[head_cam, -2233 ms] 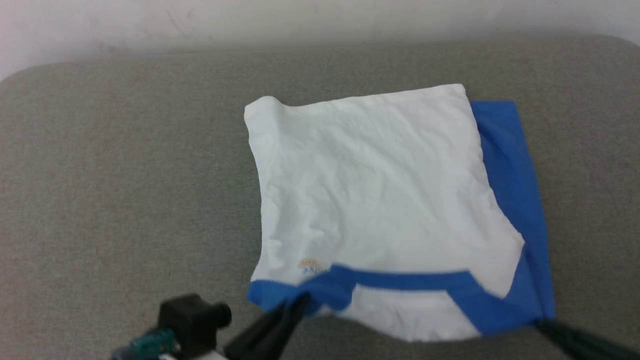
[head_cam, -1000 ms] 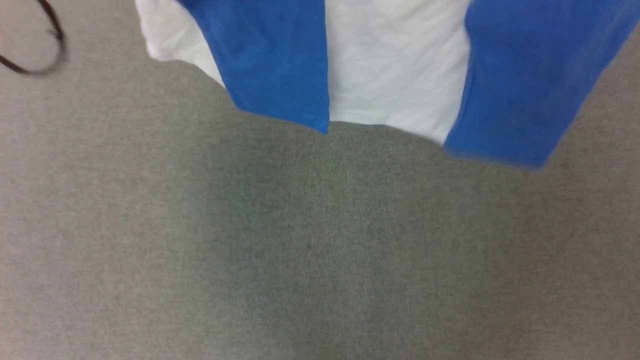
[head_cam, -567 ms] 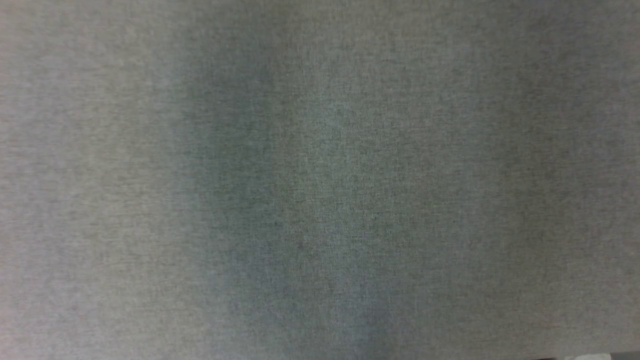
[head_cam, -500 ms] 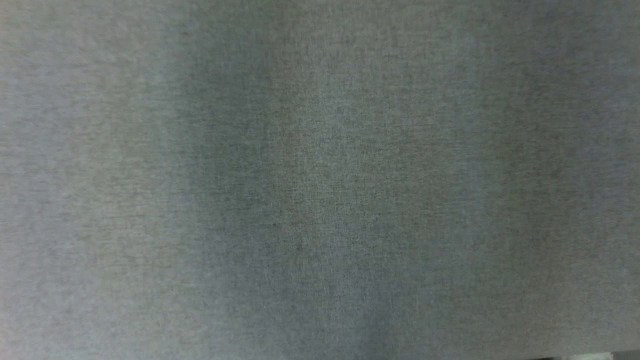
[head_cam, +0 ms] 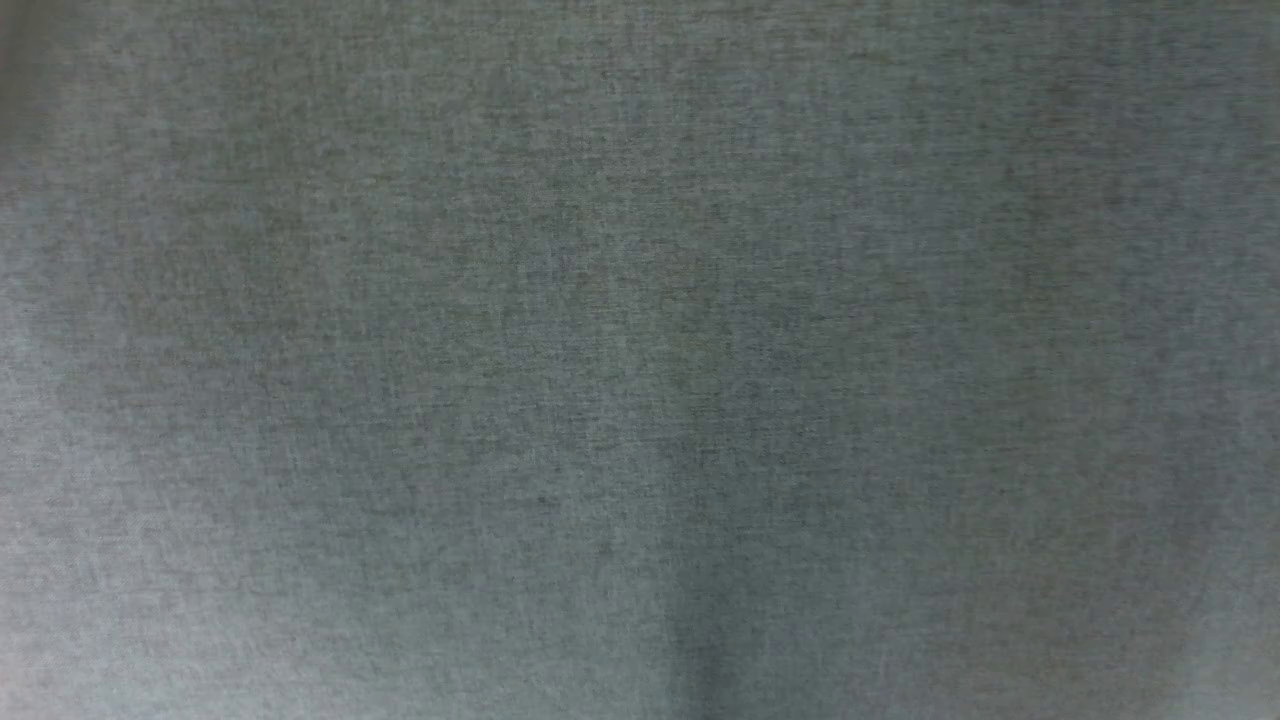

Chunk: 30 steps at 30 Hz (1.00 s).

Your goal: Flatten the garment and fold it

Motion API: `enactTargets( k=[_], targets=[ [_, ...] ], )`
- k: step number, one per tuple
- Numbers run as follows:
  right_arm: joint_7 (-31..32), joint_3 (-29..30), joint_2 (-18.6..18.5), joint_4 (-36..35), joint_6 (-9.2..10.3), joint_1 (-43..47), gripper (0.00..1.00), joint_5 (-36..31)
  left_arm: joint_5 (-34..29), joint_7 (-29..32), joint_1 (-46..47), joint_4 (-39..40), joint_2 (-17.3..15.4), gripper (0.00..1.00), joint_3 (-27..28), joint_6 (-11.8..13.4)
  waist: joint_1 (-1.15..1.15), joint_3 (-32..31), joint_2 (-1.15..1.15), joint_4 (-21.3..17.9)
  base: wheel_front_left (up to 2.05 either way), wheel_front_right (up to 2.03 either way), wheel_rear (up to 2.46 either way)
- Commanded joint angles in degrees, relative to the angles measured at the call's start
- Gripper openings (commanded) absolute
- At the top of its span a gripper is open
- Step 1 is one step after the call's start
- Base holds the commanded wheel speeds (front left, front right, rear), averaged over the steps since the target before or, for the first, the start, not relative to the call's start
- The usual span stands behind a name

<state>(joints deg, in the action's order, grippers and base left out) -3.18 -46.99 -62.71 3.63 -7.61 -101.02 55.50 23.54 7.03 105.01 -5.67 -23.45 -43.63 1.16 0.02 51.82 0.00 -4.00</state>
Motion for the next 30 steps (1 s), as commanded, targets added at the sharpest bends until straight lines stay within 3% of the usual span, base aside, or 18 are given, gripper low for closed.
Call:
enactTargets(
  k=[1, 8, 13, 16, 22, 26, 30],
  targets=[
    [-2.72, -1.58, -3.20, -3.30, 0.12, 3.64, 0.00, 1.79, 1.64, 1.64, -4.62, 5.25, -0.47, 0.00, -0.68, 1.66, -0.02, 0.18, 0.00, 0.63, 0.00, 0.00, 0.00],
    [-10.42, -4.60, -14.36, -14.40, 0.12, 17.21, 0.00, 8.17, 3.81, 9.24, -22.71, 24.67, -4.10, 0.00, -5.88, 9.62, -0.02, -3.08, 0.00, 1.19, 0.00, 0.00, 0.00],
    [-11.74, -5.88, -16.99, -16.79, 0.12, 29.15, 0.00, 11.88, 2.73, 11.07, -36.50, 31.91, -6.92, 0.00, -11.98, 15.52, -0.02, -6.59, 0.00, 1.02, 0.00, 0.00, 0.00],
    [-11.78, -4.51, -14.84, -15.71, 0.12, 37.26, 0.00, 13.35, 2.02, 10.38, -44.72, 32.35, -8.62, 0.00, -15.31, 19.11, -0.02, -9.10, 0.00, 0.83, 0.00, 0.00, 0.00],
    [-11.80, 1.59, -7.00, -11.68, 0.12, 57.89, 0.00, 11.79, 5.26, 4.41, -61.02, 31.50, -9.79, 0.00, -18.10, 26.05, -0.02, -14.97, 0.00, 0.60, 0.00, 0.00, 0.00],
    [-11.81, 7.86, -2.64, -11.20, 0.12, 70.71, 0.00, 9.34, 9.46, 0.70, -68.59, 30.82, -9.92, 0.00, -18.68, 27.04, -0.02, -19.04, 0.00, 0.93, 0.00, 0.00, 0.00],
    [-11.81, 11.55, -1.02, -12.31, 0.12, 81.79, 0.00, 7.81, 14.04, -0.30, -73.79, 29.25, -9.61, 0.00, -20.11, 25.69, -0.02, -23.18, 0.00, 1.18, 0.00, 0.00, 0.00]
  ],
)
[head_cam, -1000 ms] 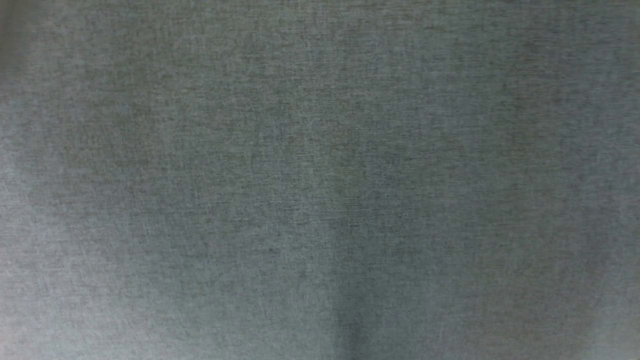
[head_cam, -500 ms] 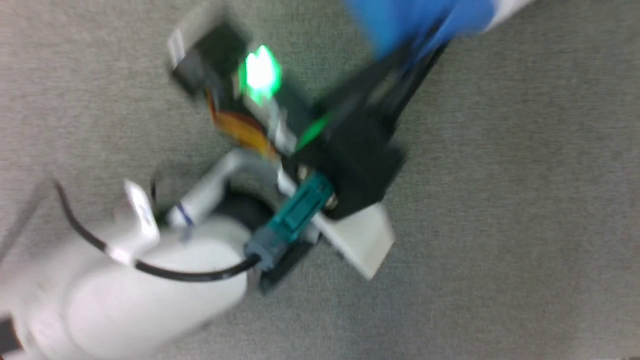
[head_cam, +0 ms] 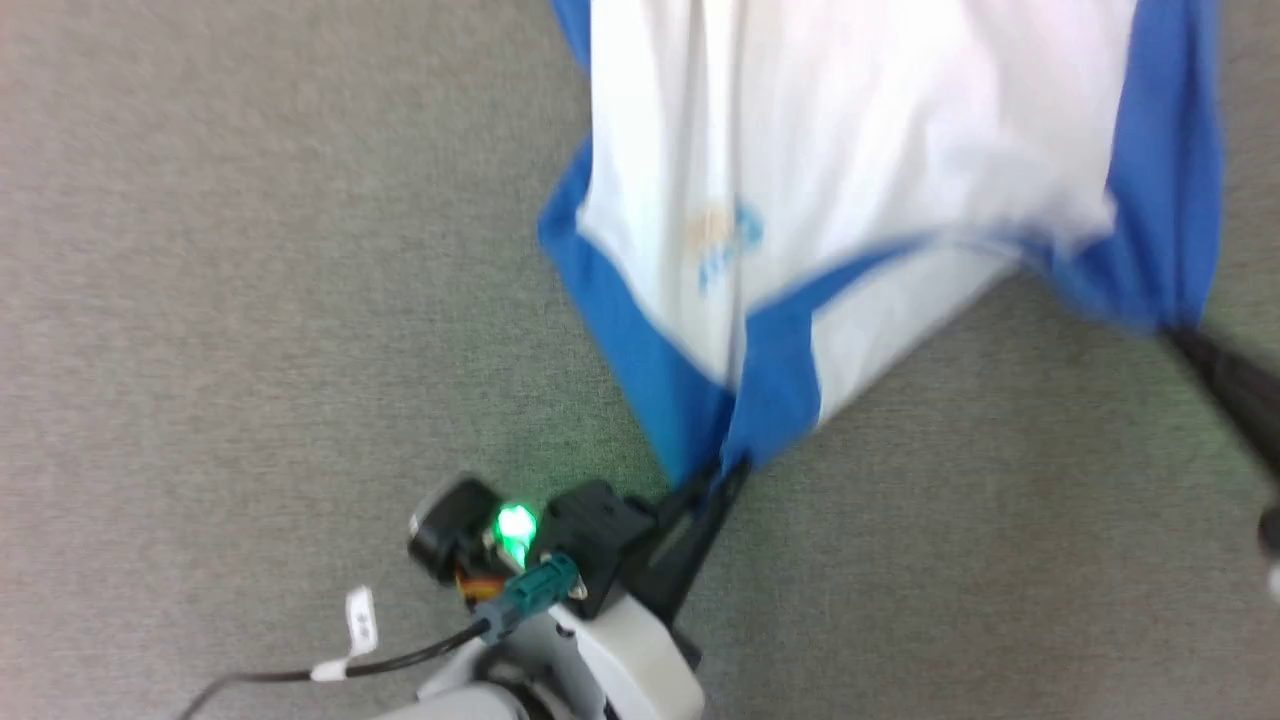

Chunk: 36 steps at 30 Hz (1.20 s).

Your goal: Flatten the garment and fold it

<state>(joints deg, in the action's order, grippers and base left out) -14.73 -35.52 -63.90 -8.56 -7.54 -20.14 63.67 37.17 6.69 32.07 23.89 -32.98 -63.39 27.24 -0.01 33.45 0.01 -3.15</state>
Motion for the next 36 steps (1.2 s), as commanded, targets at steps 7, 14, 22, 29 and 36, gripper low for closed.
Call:
enactTargets(
  k=[7, 14, 22, 29, 36],
  targets=[
    [2.40, -0.61, -2.44, -2.68, 0.05, 13.99, 0.00, 2.17, 7.16, 0.56, -7.40, -4.23, -1.08, 0.00, -1.73, -2.31, 0.01, -10.62, -0.01, 1.09, 0.00, 0.00, 0.00],
    [5.59, -1.53, -0.64, -2.16, 0.05, 22.75, 0.00, 3.88, 11.37, -3.52, -13.53, -7.99, -1.39, 0.00, -1.41, -3.74, 0.01, -14.78, -0.01, 2.65, 0.00, 0.00, 0.00],
    [5.14, 1.57, 4.86, 2.42, 0.05, 27.76, 0.00, 0.38, 14.22, -7.16, -18.06, -12.71, -0.76, 0.00, -1.67, -6.08, 0.01, -17.37, -0.01, 3.36, 0.00, 0.00, 0.00],
    [5.66, 4.61, 11.17, 6.00, 0.05, 28.01, 0.00, -4.83, 14.06, -9.97, -17.86, -16.97, 1.31, 0.00, -1.25, -7.38, 0.01, -18.02, -0.01, 3.67, 0.00, 0.00, 0.00],
    [7.56, 5.90, 17.61, 8.23, 0.05, 26.99, 0.00, -7.49, 14.97, -11.92, -16.98, -21.67, 3.85, 0.00, -0.61, -9.54, 0.01, -18.57, -0.01, 3.76, 0.00, 0.00, 0.00]
  ],
)
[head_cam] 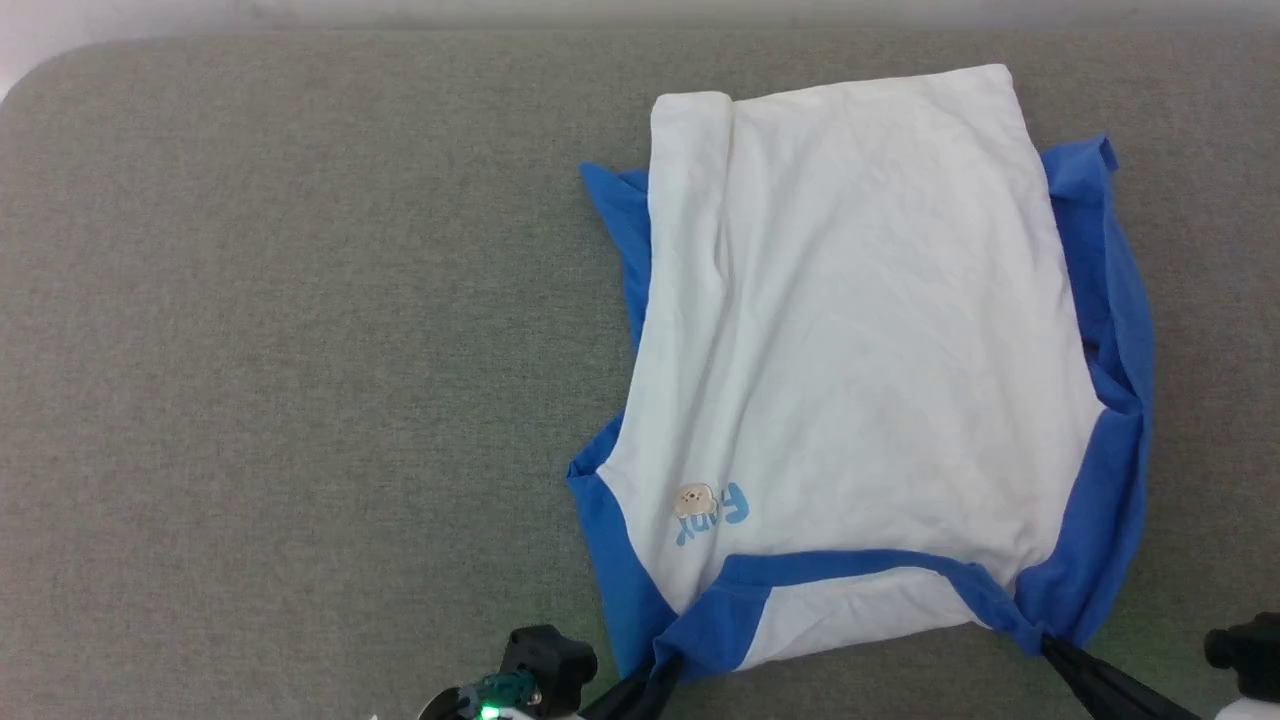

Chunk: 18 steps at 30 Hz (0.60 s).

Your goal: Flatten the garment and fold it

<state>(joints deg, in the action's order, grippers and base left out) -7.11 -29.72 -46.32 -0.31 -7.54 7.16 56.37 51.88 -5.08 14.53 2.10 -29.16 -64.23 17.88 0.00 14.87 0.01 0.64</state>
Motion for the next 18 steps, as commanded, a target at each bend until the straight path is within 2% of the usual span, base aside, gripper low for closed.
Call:
enactTargets(
  k=[1, 9, 10, 11, 12, 13, 18],
  targets=[
    [0.15, 0.22, 0.89, 0.48, 0.05, -0.63, 0.00, -0.33, 0.50, -0.49, 0.75, -0.70, 0.53, 0.00, 0.46, -0.51, 0.00, 0.00, -0.01, -0.12, 0.00, 0.00, 0.00],
    [1.99, -0.15, 4.90, 4.73, 0.05, -2.88, 0.00, -1.61, 2.72, -2.06, 1.40, -7.65, 3.54, 0.00, 1.68, -2.78, 0.00, -0.15, -0.01, -0.92, 0.00, 0.00, 0.00],
    [1.96, 0.19, 5.07, 4.91, 0.05, -2.84, 0.18, -1.42, 2.82, -2.37, 1.38, -7.84, 3.64, 0.27, 1.92, -2.69, 0.00, -0.11, -0.01, -0.97, 0.00, 0.00, 0.00],
    [1.82, 0.67, 5.15, 4.84, 0.05, -2.69, 0.43, -1.11, 2.66, -2.86, 1.39, -7.81, 3.60, 0.86, 2.17, -2.41, 0.00, -0.10, -0.01, -0.99, 0.00, 0.00, 0.00],
    [1.78, 1.11, 5.03, 4.55, 0.05, -2.40, 0.70, -0.82, 2.60, -3.42, 1.26, -7.44, 3.52, 1.00, 2.49, -2.14, 0.00, -0.11, -0.01, -1.01, 0.00, 0.00, 0.00],
    [1.85, 1.51, 4.65, 4.03, 0.05, -1.99, 1.00, -0.61, 2.60, -3.96, 0.99, -6.87, 3.35, 1.00, 2.81, -1.82, 0.00, -0.15, -0.01, -1.03, 0.00, 0.00, 0.00],
    [3.25, 5.20, 1.50, -0.66, 0.05, 2.05, 1.00, 1.07, 2.01, -6.15, -1.18, -1.27, 1.00, 1.00, 4.16, 0.46, 0.00, -0.93, -0.01, -0.97, 0.00, 0.00, 0.00]
  ],
)
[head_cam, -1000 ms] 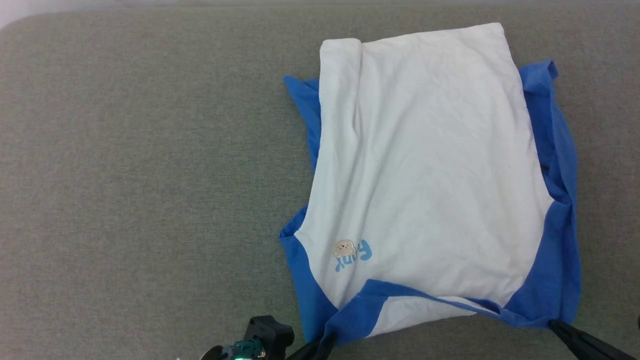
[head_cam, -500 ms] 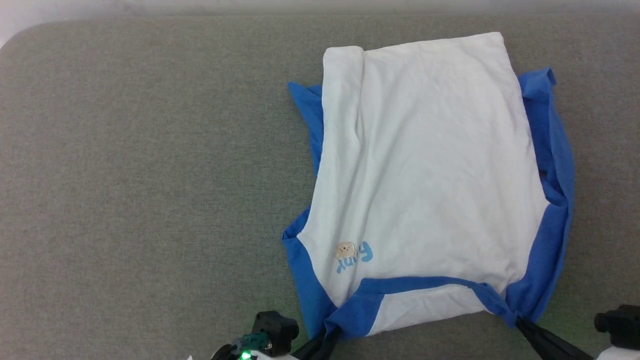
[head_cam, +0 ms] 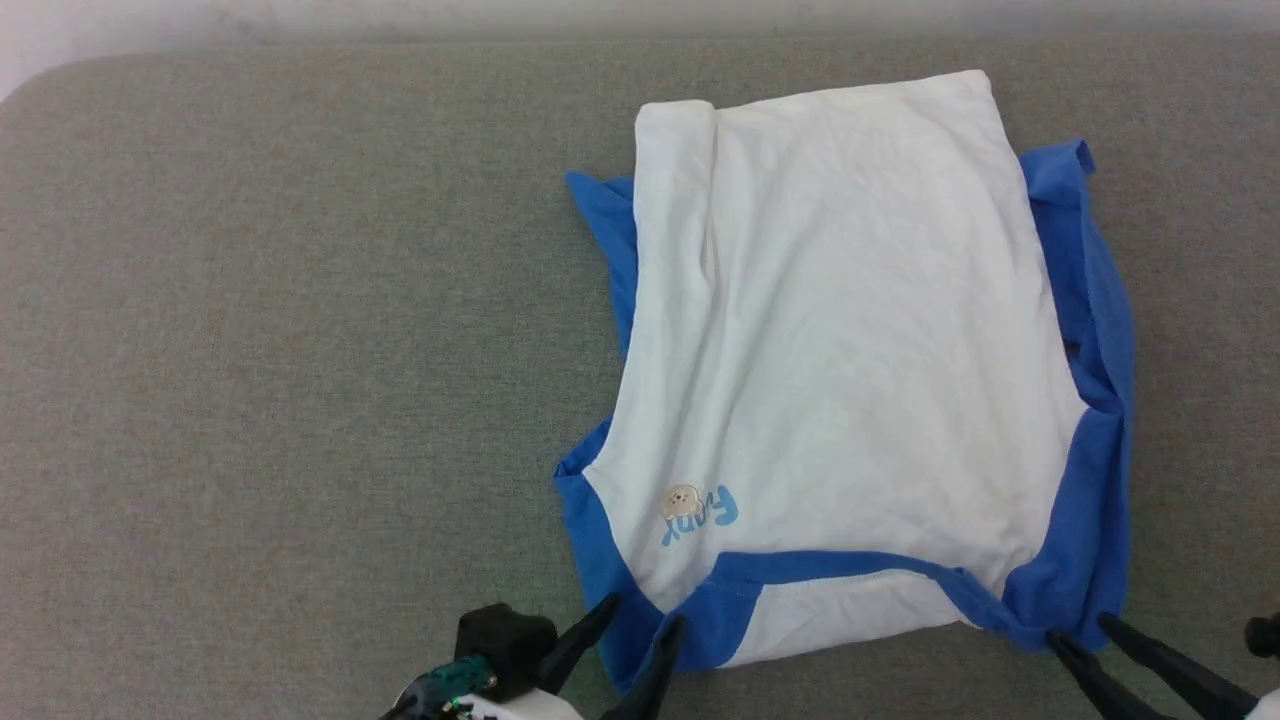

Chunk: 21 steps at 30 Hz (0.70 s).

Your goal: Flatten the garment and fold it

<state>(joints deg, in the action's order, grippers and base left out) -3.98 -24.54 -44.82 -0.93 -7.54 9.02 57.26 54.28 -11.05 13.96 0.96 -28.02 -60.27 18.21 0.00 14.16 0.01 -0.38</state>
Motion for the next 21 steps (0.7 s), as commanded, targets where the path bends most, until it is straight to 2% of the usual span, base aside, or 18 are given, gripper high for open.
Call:
enactTargets(
  k=[1, 5, 8, 11, 14, 17, 21],
  targets=[
    [0.24, 1.07, -0.63, -1.45, 0.05, 1.14, 1.00, 0.55, -0.31, -0.50, -1.24, 1.50, -0.77, 1.00, 0.58, 0.62, 0.00, -0.50, -0.01, 0.07, 0.00, 0.00, 0.00],
    [-0.12, 7.04, -2.55, -7.53, 0.05, 5.08, 1.00, 1.87, -0.47, -2.53, -3.52, 9.66, -3.24, 1.00, 4.58, 3.55, 0.00, -1.81, -0.01, 0.19, 0.00, 0.00, 0.00],
    [-3.38, 15.80, -0.69, -9.01, 0.05, 7.02, 1.00, -1.35, -4.45, -3.69, -4.21, 15.31, -4.40, 1.00, 9.65, 6.77, 0.00, -2.91, -0.01, 0.34, 0.00, 0.00, 0.00],
    [-5.59, 24.69, 5.25, -9.92, 0.05, 7.82, 1.00, -8.35, -11.89, -3.90, -5.03, 19.69, -2.99, 1.00, 16.18, 9.93, 0.00, -3.80, -0.01, 0.55, 0.00, 0.00, 0.00],
    [-5.54, 31.01, 13.31, -12.02, 0.05, 7.75, 1.00, -16.13, -20.62, -3.93, -7.56, 21.70, -0.64, 1.00, 21.42, 12.14, 0.00, -4.53, -0.01, 0.58, 0.00, 0.00, 0.00],
    [-4.81, 34.35, 20.95, -14.20, 0.05, 7.30, 1.00, -24.01, -28.32, -3.93, -10.48, 22.01, 1.71, 1.00, 24.42, 12.84, 0.00, -5.26, -0.01, 0.54, 0.00, 0.00, 0.00],
    [-4.45, 35.62, 28.77, -15.92, 0.05, 7.01, 1.00, -33.50, -34.29, -3.94, -14.37, 21.53, 5.88, 1.00, 26.88, 11.69, 0.00, -5.73, -0.01, 0.64, 0.00, 0.00, 0.00]
  ],
)
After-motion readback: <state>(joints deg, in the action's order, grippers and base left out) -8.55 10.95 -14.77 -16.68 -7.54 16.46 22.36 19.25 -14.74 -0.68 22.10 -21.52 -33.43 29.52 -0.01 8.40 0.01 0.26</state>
